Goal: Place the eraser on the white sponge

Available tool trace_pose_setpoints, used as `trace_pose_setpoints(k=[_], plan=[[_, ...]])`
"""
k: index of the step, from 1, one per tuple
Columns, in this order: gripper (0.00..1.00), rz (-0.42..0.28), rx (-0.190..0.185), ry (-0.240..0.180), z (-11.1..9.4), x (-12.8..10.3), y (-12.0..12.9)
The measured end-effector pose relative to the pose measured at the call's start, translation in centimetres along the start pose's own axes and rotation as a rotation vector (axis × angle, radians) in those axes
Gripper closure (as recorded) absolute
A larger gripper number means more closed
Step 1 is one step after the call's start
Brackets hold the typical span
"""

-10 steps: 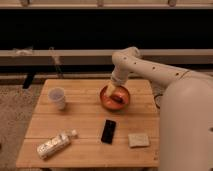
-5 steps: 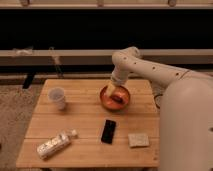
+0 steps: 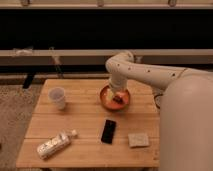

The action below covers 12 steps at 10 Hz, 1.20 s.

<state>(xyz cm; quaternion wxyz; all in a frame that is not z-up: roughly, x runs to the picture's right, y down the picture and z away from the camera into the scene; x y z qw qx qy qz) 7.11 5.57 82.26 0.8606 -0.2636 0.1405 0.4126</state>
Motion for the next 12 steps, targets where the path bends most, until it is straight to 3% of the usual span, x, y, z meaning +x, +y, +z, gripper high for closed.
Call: trace_pose_setpoints(k=[3,6,9,12], plan=[[0.22,0.037,-0.011,0.049,0.4,3.9,4.4],[0.22,0.074,-0.101,0.075,0.7,7.6,9.9],[0.22,0.103,-0.152,0.093,2.7,7.8,13.7],[0.22,0.136,-0.145,0.112,5.5,7.3,15.6]])
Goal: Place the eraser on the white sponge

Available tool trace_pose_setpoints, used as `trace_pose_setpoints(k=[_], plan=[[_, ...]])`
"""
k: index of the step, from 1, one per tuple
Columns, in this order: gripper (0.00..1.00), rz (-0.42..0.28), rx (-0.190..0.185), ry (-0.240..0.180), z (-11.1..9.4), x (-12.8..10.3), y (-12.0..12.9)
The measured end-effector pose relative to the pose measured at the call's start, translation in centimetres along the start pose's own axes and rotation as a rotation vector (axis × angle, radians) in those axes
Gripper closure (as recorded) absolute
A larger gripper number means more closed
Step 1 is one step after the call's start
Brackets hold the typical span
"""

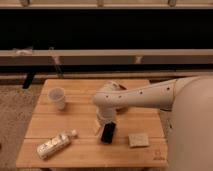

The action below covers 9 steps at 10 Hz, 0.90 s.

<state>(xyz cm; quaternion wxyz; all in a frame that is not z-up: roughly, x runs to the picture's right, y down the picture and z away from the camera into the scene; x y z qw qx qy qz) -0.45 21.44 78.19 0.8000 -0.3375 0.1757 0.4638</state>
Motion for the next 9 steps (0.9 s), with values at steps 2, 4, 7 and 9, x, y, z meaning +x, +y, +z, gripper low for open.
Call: trace_pose_setpoints(k=[2,4,7,9], plan=[[0.22,0.024,0.008,0.012,1.7,-0.1,0.3],[0.22,0.062,0.01,0.025,3.0,-0.2,-0.1],[0.22,0.109,0.005,0.051,4.2,-0.4,-1.0],[0.22,0.15,-0.009,0.052,4.4,-0.2,-2.3]])
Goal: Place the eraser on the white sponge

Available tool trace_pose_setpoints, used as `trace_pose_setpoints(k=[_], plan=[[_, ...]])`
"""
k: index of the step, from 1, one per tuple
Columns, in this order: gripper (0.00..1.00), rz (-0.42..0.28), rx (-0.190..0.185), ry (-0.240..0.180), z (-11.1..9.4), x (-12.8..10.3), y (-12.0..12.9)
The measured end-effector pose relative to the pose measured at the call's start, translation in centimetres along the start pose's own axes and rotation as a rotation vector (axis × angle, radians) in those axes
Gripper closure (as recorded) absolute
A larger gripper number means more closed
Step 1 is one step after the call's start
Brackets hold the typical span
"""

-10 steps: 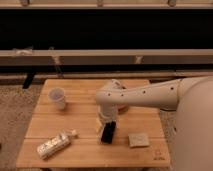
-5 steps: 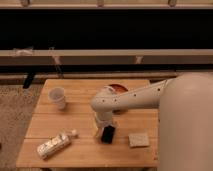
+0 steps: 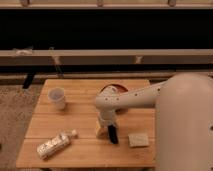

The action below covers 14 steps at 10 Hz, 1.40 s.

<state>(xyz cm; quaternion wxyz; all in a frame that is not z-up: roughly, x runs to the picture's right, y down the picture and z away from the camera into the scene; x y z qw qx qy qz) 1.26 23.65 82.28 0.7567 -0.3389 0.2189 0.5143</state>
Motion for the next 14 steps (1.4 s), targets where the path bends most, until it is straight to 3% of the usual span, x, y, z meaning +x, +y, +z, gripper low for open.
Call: trace_pose_setpoints(k=[3,7,8,9,11,12,14], plan=[[0.26,0.018,-0.01,0.008,0.5,-0.1,-0.4],[0.67,0.029,0.003,0.016,0.3,0.2,-1.1],[0.85,0.033,0.001,0.015,0.1,0.2,-1.3],[0.97,0.033,0.0,0.015,-0.2,0.2,-1.2],[1.0,0.029,-0.002,0.014,-0.3,0.3,-1.1],[1.0,0.03,-0.016,-0.009,-0.8,0.4,-1.5],[1.0,0.041,-0.035,-0.058,-3.0,1.9,-4.4]])
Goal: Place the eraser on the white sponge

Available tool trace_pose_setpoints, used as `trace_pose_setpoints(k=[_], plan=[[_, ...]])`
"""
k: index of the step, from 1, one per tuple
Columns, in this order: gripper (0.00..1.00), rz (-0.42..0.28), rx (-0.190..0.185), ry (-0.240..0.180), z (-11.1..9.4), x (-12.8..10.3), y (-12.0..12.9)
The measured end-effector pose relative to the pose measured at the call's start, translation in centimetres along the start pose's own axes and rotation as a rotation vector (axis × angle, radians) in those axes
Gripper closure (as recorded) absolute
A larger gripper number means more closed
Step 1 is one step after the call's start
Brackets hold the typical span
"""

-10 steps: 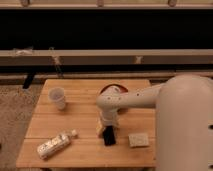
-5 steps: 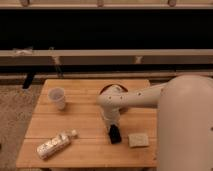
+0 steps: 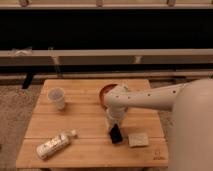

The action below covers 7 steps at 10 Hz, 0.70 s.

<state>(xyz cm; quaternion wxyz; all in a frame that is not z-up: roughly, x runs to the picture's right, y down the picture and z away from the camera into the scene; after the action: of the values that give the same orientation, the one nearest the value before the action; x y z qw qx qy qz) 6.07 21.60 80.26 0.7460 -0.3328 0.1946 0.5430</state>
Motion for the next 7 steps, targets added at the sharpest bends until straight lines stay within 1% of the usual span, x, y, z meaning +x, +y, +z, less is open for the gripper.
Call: trace_pose_setpoints(k=[2,3,5,6,7], plan=[[1.0,0.014,-0.019,-0.048,-2.1,1.9,-3.7],[1.0,0.017,-0.028,-0.073,-3.3,2.7,-5.1],[1.0,0.016,-0.037,-0.106,-4.7,3.9,-6.7],[0.99,0.012,-0.037,-0.111,-4.9,4.2,-7.1],[0.95,0.008,-0.037,-0.112,-4.9,4.3,-7.3]])
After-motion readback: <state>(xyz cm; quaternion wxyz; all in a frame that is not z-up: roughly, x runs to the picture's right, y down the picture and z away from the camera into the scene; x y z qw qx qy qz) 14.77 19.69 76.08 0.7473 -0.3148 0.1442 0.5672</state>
